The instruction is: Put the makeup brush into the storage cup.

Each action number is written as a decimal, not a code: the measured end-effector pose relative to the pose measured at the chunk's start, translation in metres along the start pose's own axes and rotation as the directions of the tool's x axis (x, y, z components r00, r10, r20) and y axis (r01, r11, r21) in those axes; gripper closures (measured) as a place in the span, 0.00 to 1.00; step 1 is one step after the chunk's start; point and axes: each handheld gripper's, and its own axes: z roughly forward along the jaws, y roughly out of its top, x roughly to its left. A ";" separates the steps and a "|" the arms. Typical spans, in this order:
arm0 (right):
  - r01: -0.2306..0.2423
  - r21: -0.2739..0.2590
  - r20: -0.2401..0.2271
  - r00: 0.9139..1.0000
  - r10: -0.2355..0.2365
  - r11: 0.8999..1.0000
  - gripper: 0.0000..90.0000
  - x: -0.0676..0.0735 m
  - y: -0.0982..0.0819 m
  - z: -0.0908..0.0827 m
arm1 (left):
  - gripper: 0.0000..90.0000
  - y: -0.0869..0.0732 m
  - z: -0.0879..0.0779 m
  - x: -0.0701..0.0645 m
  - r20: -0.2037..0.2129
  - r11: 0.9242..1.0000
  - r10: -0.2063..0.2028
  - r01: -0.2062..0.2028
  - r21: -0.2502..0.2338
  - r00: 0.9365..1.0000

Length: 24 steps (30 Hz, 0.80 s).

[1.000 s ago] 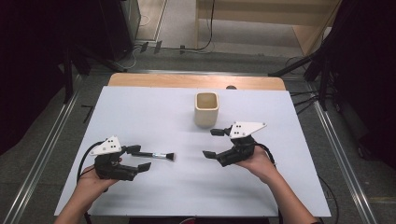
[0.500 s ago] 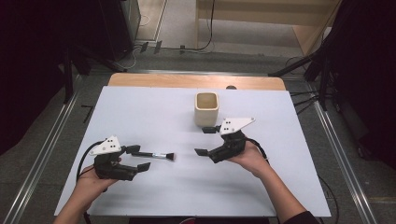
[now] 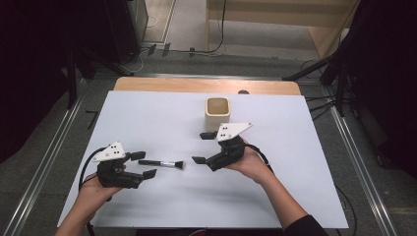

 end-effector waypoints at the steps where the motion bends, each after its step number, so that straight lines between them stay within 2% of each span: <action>1: 0.000 0.000 0.000 1.000 0.000 1.000 0.20 0.000 0.000 0.000 | 0.23 0.000 0.000 0.000 0.000 1.000 0.000 0.000 0.000 1.000; 19: 0.022 0.028 -0.054 0.998 -0.020 0.999 0.21 0.005 0.017 0.039 | 0.23 -0.001 -0.002 0.003 -0.004 1.000 -0.008 0.008 -0.001 1.000; 24: 0.049 0.051 -0.069 0.997 -0.045 0.997 0.21 0.008 0.024 0.050 | 0.23 -0.001 -0.004 0.004 -0.007 1.000 -0.011 0.011 -0.001 1.000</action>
